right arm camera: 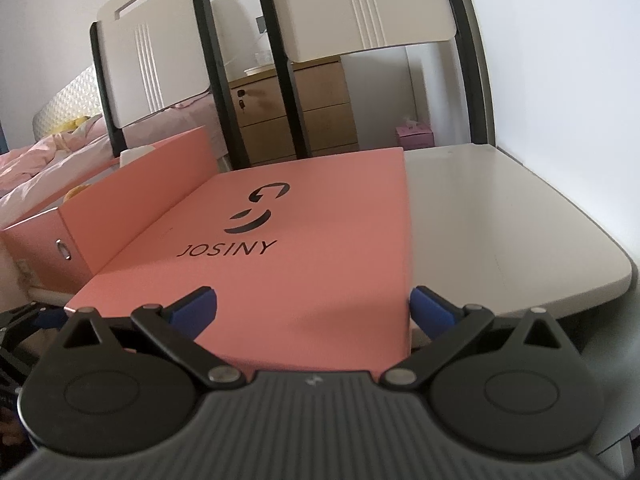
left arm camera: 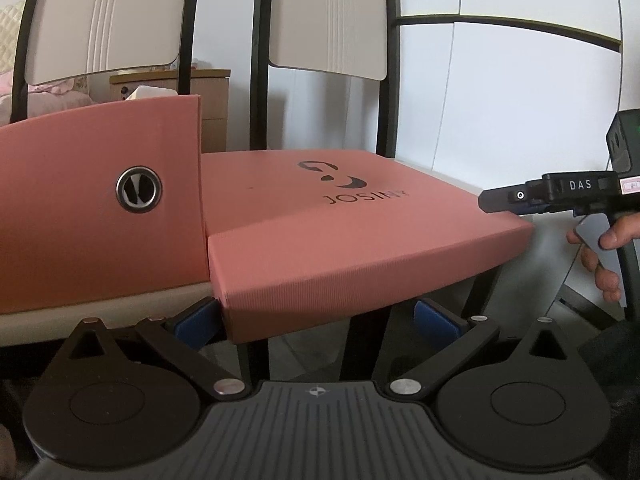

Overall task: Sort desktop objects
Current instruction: 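Close both grippers on the lid edges and tilt it up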

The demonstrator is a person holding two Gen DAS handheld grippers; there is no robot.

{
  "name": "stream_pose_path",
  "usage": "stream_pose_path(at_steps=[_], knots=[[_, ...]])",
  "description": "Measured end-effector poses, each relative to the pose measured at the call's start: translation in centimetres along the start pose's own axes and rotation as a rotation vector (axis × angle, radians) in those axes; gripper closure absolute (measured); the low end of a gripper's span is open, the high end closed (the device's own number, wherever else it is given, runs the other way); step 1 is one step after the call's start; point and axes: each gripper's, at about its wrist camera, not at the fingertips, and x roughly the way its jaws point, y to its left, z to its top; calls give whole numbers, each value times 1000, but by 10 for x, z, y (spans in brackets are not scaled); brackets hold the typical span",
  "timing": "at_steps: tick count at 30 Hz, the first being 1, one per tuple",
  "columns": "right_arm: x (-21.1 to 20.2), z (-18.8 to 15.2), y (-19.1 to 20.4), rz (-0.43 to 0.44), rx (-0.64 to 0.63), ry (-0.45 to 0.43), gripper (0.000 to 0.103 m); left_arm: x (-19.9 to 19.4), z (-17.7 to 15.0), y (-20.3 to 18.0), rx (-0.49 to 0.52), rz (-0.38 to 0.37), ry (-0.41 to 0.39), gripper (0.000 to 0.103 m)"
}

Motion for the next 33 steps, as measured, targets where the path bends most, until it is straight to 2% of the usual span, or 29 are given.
stream_pose_path(at_steps=[5,8,12,17,20,23,26,30,33], knots=[[-13,-8,2,22,-13,4,0,-8,0,17,-84,-15,-2,0],[-20,-7,-4,47,40,-29,0,-13,0,30,-146,-26,-3,0],[-25,-5,-20,44,145,-55,0,-19,0,48,-229,-40,-5,0],[-20,-8,-47,68,336,-38,0,-16,6,87,-473,-120,-21,0],[-13,-11,-65,97,472,-15,0,-5,7,95,-574,-177,3,0],[1,-17,-76,144,582,37,0,8,10,96,-625,-207,36,0],[12,-21,-76,186,631,74,0,19,11,97,-647,-208,71,0],[23,-24,-73,218,653,121,0,32,9,103,-712,-239,110,0],[23,-24,-72,209,656,116,0,36,9,104,-721,-238,114,2]])
